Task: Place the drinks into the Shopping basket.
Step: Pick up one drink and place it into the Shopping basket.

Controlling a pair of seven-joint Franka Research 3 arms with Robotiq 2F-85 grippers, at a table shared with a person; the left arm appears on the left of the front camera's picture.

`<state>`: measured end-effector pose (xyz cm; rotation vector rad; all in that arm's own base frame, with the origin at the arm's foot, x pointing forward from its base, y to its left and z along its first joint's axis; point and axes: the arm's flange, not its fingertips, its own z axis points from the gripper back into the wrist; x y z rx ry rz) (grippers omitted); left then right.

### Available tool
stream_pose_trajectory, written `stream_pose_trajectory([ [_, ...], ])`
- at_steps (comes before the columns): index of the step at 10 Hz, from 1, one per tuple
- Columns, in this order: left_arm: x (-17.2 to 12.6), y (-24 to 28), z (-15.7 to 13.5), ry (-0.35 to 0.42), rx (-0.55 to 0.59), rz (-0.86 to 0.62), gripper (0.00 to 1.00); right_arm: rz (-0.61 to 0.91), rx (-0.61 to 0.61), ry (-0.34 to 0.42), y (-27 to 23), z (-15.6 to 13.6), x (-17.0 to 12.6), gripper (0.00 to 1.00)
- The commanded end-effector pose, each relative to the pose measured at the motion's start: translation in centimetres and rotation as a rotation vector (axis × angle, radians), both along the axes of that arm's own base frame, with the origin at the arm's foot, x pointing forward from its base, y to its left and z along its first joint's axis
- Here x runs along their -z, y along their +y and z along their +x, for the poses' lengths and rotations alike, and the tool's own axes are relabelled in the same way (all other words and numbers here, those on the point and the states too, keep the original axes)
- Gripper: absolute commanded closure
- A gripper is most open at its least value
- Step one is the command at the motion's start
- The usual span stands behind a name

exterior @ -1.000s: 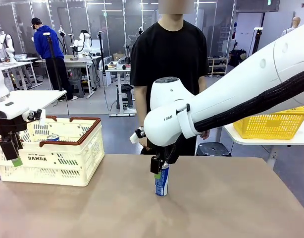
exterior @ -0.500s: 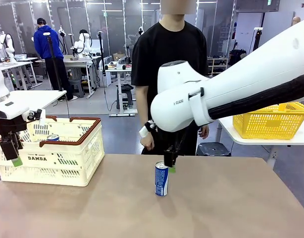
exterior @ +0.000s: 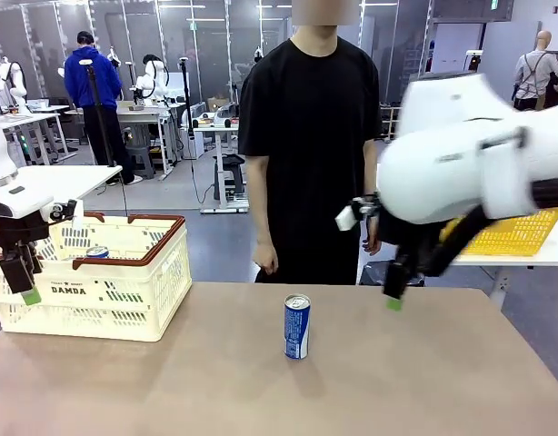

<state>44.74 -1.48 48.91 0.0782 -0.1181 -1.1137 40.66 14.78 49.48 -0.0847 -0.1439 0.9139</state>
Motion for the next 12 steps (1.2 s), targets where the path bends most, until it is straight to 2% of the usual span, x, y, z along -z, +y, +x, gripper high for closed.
stream_pose_trajectory([
  [1,-0.1,0.0,-0.1,-0.006,-0.007,0.016,0.0,0.055,0.044,-0.047,-3.7,-3.4,0.3,0.0],
  [4,-0.1,0.0,-0.1,-0.006,-0.007,0.016,0.0,0.084,0.079,-0.05,-6.7,-5.6,1.6,0.0],
  [6,-0.1,0.0,-0.1,-0.006,-0.007,0.016,0.0,0.116,0.109,-0.081,-7.6,-5.8,2.1,0.0],
  [7,-0.1,0.0,-0.1,-0.006,-0.007,0.016,0.0,0.074,0.106,-0.032,-7.0,-5.8,1.3,0.0],
  [12,-0.1,0.0,-0.1,-0.006,-0.007,0.016,0.0,0.074,0.106,-0.032,-7.0,-5.8,1.3,0.0],
])
